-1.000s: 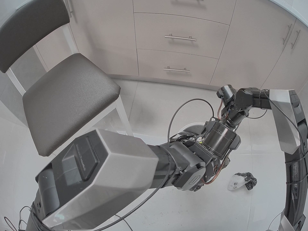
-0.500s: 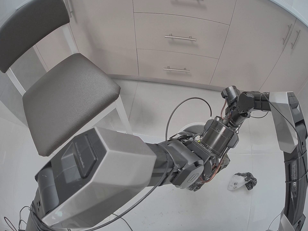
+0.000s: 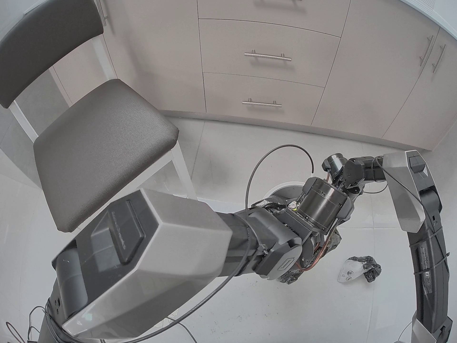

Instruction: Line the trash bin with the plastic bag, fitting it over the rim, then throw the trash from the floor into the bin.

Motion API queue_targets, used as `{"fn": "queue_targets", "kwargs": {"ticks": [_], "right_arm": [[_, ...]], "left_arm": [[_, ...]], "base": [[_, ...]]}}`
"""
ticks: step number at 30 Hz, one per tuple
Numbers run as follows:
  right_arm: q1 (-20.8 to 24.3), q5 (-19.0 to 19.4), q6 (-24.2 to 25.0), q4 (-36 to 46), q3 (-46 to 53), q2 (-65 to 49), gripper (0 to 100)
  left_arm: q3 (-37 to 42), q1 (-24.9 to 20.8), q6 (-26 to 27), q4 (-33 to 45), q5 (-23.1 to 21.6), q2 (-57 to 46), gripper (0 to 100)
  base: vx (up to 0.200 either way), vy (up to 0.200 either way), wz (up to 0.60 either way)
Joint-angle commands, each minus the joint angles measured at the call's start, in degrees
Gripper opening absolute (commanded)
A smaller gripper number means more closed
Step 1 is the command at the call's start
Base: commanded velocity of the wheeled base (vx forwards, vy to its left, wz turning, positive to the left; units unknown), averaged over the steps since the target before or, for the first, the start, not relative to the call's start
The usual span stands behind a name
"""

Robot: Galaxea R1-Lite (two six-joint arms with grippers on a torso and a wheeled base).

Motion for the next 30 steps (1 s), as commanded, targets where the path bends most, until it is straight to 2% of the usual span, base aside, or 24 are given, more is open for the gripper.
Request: {"fn": "queue_targets", "kwargs": {"ticks": [1,17,22,30], "right_arm": [[-0.05,0.01,-1.77,4.36,0.01,1.36,100],[1.71,0.01,-1.95,9.90,0.01,3.91,100],[2.50,0.18,-1.33,14.21,0.01,4.26,100],[2.85,0.18,-1.24,14.47,0.01,6.28,100]], "left_arm": [[-0.01,-0.04,-0.02,0.01,-0.06,0.09,0],[-0.01,-0.04,-0.02,0.01,0.03,0.00,0],[-0.01,0.22,-0.02,0.01,0.03,0.00,0],[-0.01,0.40,-0.02,0.01,0.03,0.00,0]], "base": [[0.000,0.000,0.00],[0.000,0.000,0.00],[0.000,0.000,0.00],[0.000,0.000,0.00]]}}
